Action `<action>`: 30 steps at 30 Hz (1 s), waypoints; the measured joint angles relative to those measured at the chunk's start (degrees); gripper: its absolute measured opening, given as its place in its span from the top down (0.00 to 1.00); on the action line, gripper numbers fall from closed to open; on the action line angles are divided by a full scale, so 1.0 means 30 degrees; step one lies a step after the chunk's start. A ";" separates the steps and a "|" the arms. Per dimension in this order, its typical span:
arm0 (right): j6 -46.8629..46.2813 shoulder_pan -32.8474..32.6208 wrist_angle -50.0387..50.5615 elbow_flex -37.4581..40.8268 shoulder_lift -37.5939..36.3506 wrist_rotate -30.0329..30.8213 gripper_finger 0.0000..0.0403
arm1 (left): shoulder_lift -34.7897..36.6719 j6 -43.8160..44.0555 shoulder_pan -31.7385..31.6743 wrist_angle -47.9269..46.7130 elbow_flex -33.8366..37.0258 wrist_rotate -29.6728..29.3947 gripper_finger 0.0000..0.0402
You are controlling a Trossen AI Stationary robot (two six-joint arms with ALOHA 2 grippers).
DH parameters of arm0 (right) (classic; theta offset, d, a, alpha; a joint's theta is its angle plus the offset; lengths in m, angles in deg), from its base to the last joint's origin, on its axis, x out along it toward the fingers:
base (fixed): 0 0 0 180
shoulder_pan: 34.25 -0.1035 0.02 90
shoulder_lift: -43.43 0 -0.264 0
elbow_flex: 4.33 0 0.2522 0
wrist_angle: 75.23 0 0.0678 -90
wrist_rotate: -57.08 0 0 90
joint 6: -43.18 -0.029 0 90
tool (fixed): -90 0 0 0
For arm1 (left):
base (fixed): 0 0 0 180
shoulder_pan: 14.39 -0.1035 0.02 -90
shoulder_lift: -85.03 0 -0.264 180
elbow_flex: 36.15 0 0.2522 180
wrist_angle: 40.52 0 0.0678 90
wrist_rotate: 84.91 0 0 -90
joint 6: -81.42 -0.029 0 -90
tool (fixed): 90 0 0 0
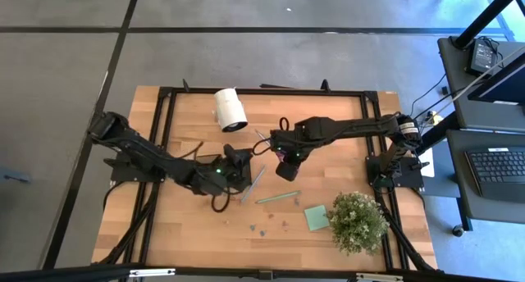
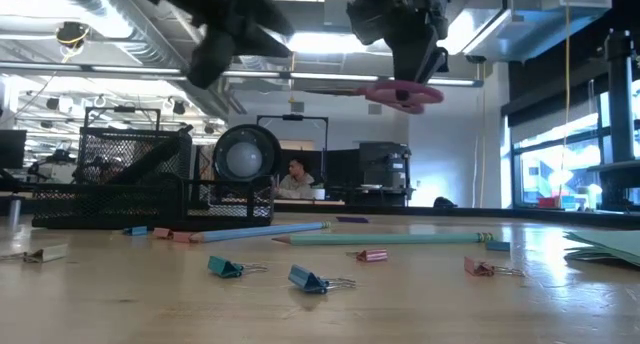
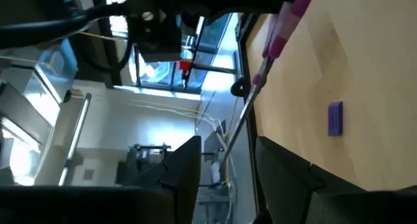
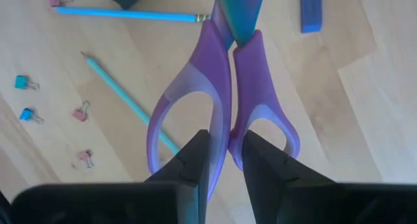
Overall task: Pick and place office supplies into organizer
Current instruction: Put the purple scissors into the black desk organizer
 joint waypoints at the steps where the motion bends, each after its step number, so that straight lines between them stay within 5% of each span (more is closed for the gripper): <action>1: 0.0007 -0.0021 -0.0007 0.0000 0.0000 -0.0035 0.81 | -0.0328 -0.0095 -0.0112 -0.0132 -0.0275 -0.0039 0.63; 14: 0.0044 -0.0248 -0.0117 0.0000 0.0000 -0.0036 0.81 | -0.2840 -0.0629 -0.1756 -0.0309 -0.2107 0.1417 0.62; 30: 0.0131 -0.0550 -0.0226 0.0000 -0.0007 -0.0058 0.81 | -0.2905 -0.0735 -0.3388 -0.1002 -0.2242 0.3517 0.63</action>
